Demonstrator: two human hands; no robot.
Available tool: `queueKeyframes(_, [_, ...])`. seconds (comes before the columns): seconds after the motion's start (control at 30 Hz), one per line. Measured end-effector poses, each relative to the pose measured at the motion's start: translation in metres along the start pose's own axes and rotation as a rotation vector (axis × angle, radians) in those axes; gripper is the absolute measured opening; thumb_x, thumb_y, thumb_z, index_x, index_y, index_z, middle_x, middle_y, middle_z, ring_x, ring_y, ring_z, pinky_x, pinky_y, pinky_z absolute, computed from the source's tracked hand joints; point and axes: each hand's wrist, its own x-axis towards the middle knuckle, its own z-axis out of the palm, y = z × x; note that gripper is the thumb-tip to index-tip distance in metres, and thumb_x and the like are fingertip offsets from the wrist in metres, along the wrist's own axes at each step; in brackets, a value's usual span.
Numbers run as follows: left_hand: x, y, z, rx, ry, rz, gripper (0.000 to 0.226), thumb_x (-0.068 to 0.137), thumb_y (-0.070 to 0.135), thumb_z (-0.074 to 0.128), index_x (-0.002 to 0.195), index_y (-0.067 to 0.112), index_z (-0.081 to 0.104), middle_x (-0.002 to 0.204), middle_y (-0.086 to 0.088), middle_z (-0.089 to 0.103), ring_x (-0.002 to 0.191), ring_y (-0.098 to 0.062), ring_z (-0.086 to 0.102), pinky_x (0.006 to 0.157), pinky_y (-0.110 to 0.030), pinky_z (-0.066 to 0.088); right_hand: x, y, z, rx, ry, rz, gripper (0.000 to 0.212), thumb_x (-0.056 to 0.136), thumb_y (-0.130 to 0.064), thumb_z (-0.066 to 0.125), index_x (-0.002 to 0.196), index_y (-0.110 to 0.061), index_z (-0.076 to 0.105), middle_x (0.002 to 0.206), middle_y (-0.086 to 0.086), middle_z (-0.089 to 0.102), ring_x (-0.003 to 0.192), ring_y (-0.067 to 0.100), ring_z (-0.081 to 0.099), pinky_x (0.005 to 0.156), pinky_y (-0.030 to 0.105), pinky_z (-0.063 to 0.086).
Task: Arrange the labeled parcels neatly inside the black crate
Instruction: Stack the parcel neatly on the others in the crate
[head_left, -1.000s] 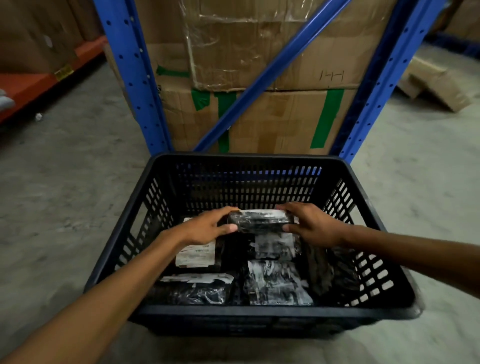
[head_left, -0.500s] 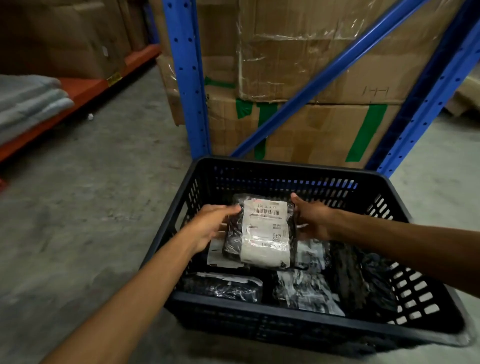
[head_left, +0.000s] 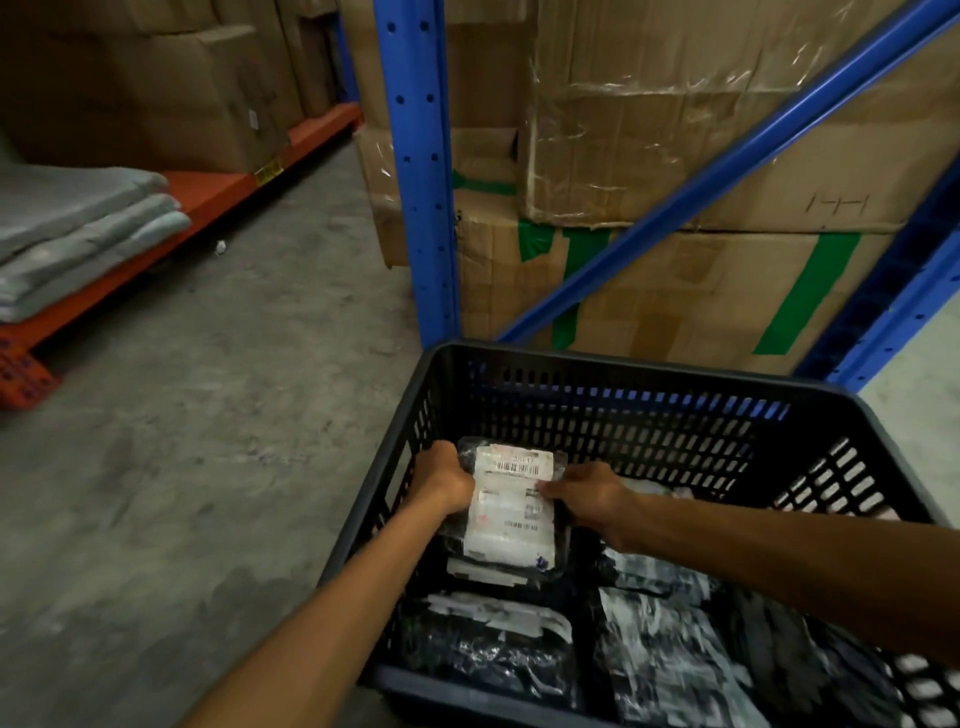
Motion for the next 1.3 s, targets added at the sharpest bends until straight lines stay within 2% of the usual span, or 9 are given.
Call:
queueKeyframes(0.23, [-0.005, 0.001, 0.008, 0.295, 0.037, 0.118, 0.027, 0.091, 0.004, 0.055, 0.113, 0.002, 0.068, 0.119, -0.018, 0.069, 0.109, -0.032, 0.067, 0.091, -0.034, 0.053, 0.009, 0.004, 0.001, -0.23, -0.222, -0.026, 0.011, 0.091, -0.008, 0.064, 0.101, -0.012, 0.067, 0.119, 0.01, 0.069, 0.102, 0.023, 0.067, 0.093, 0.037, 0.055])
queueKeyframes(0.43, [-0.05, 0.011, -0.039, 0.453, -0.098, 0.278, 0.026, 0.084, 0.008, 0.065, 0.109, 0.007, 0.071, 0.116, -0.014, 0.069, 0.105, -0.029, 0.068, 0.087, -0.033, 0.056, -0.066, 0.019, -0.037, -1.072, 0.018, -0.689, 0.071, 0.086, -0.029, 0.062, 0.148, -0.015, 0.031, 0.106, 0.009, 0.071, 0.095, 0.024, 0.068, 0.066, 0.02, 0.041])
queueKeyframes(0.57, [-0.092, 0.003, -0.064, 0.834, -0.513, 0.353, 0.069, 0.081, 0.011, 0.074, 0.143, 0.029, 0.051, 0.145, -0.004, 0.05, 0.13, -0.025, 0.052, 0.103, -0.031, 0.045, -0.111, 0.053, -0.054, -1.192, -0.362, -0.957, 0.082, 0.088, -0.041, 0.06, 0.154, -0.032, 0.012, 0.153, -0.005, 0.042, 0.132, 0.006, 0.047, 0.107, 0.023, 0.042])
queueKeyframes(0.7, [-0.113, -0.004, -0.057, 0.998, -0.693, 0.304, 0.07, 0.087, 0.008, 0.065, 0.149, 0.03, 0.042, 0.147, -0.004, 0.049, 0.127, -0.025, 0.055, 0.1, -0.031, 0.047, -0.127, 0.061, -0.034, -1.045, -0.531, -0.941, 0.056, 0.096, -0.058, 0.016, 0.148, -0.044, 0.028, 0.153, -0.005, 0.043, 0.135, 0.003, 0.046, 0.115, 0.018, 0.029])
queueKeyframes(0.87, [-0.117, -0.01, -0.051, 0.999, -0.673, 0.356, 0.056, 0.09, 0.004, 0.056, 0.141, 0.025, 0.054, 0.144, -0.005, 0.053, 0.126, -0.027, 0.055, 0.1, -0.036, 0.047, -0.12, 0.057, -0.025, -1.044, -0.54, -1.004, 0.055, 0.097, -0.026, 0.051, 0.15, -0.02, 0.035, 0.133, 0.009, 0.064, 0.112, 0.019, 0.065, 0.097, 0.034, 0.051])
queueKeyframes(1.03, [-0.118, -0.019, -0.06, 0.953, -0.68, 0.389, 0.05, 0.09, 0.006, 0.056, 0.137, 0.024, 0.056, 0.141, -0.005, 0.055, 0.124, -0.027, 0.055, 0.103, -0.042, 0.047, -0.125, 0.05, -0.019, -1.005, -0.499, -1.001, 0.042, 0.093, -0.027, 0.058, 0.132, -0.016, 0.055, 0.096, -0.001, 0.075, 0.082, 0.01, 0.069, 0.072, 0.032, 0.055])
queueKeyframes(1.13, [-0.117, -0.018, -0.066, 0.861, -0.686, 0.371, 0.048, 0.09, 0.008, 0.06, 0.135, 0.02, 0.053, 0.138, -0.006, 0.056, 0.124, -0.026, 0.055, 0.104, -0.044, 0.046, -0.128, 0.036, -0.033, -0.954, -0.479, -0.941, 0.042, 0.091, -0.038, 0.062, 0.128, -0.018, 0.058, 0.067, -0.013, 0.061, 0.061, 0.005, 0.059, 0.059, 0.03, 0.053])
queueKeyframes(1.23, [-0.115, -0.014, -0.081, 0.622, -0.758, 0.302, 0.05, 0.092, 0.008, 0.062, 0.139, 0.02, 0.048, 0.137, -0.004, 0.059, 0.124, -0.022, 0.056, 0.106, -0.041, 0.046, -0.129, 0.019, -0.053, -0.867, -0.557, -0.757, 0.035, 0.09, -0.041, 0.065, 0.118, -0.022, 0.059, 0.089, 0.004, 0.071, 0.078, 0.023, 0.066, 0.07, 0.047, 0.057])
queueKeyframes(1.3, [-0.113, -0.009, -0.103, 0.393, -0.769, 0.286, 0.049, 0.094, 0.009, 0.061, 0.139, 0.02, 0.046, 0.134, 0.0, 0.064, 0.124, -0.019, 0.057, 0.107, -0.036, 0.043, -0.131, 0.005, -0.068, -0.712, -0.637, -0.624, 0.037, 0.09, -0.036, 0.066, 0.126, -0.027, 0.058, 0.107, -0.001, 0.073, 0.09, 0.016, 0.069, 0.074, 0.036, 0.06])
